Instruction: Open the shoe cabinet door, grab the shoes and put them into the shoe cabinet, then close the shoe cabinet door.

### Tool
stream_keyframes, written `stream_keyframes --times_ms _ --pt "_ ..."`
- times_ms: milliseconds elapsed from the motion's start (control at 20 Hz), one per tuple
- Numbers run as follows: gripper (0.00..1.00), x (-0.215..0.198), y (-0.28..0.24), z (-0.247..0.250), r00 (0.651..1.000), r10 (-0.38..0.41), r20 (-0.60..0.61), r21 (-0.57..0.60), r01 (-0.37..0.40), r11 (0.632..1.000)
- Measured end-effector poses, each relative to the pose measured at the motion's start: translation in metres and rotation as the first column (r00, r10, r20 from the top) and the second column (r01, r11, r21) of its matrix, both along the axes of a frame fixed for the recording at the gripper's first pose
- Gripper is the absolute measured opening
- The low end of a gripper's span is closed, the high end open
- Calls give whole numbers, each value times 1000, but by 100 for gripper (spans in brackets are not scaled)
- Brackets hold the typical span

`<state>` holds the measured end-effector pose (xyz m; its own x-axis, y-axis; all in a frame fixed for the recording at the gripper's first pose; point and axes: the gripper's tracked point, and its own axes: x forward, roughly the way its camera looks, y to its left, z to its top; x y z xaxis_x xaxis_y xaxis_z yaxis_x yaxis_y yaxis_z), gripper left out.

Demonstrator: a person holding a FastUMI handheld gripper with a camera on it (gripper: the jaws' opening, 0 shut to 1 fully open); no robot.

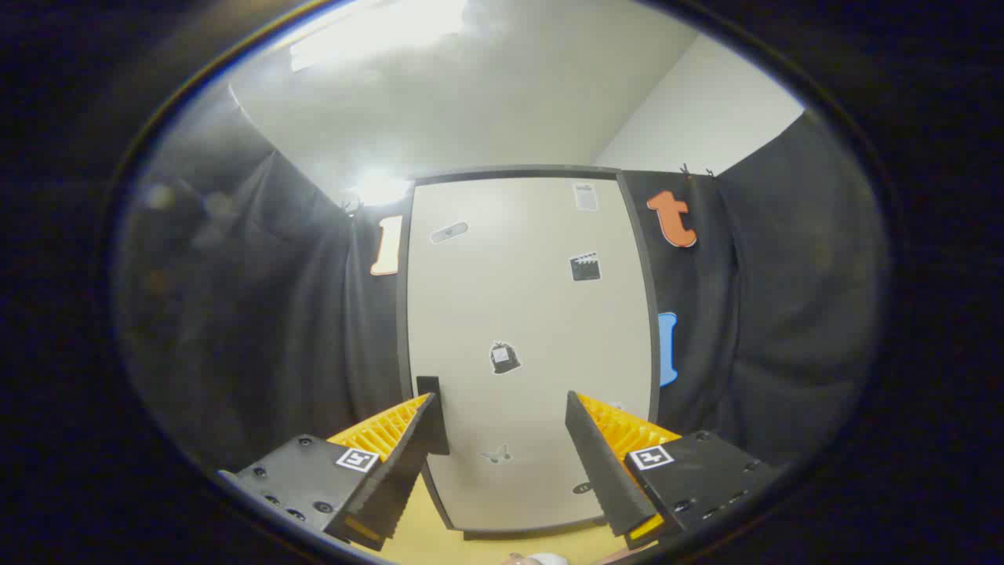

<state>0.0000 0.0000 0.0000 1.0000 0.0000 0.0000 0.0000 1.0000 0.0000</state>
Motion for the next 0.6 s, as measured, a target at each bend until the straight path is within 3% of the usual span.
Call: stream_keyframes --times_ms 600 --pt "98 11 -9 -27 993 -4 -119 -52 -2 999"
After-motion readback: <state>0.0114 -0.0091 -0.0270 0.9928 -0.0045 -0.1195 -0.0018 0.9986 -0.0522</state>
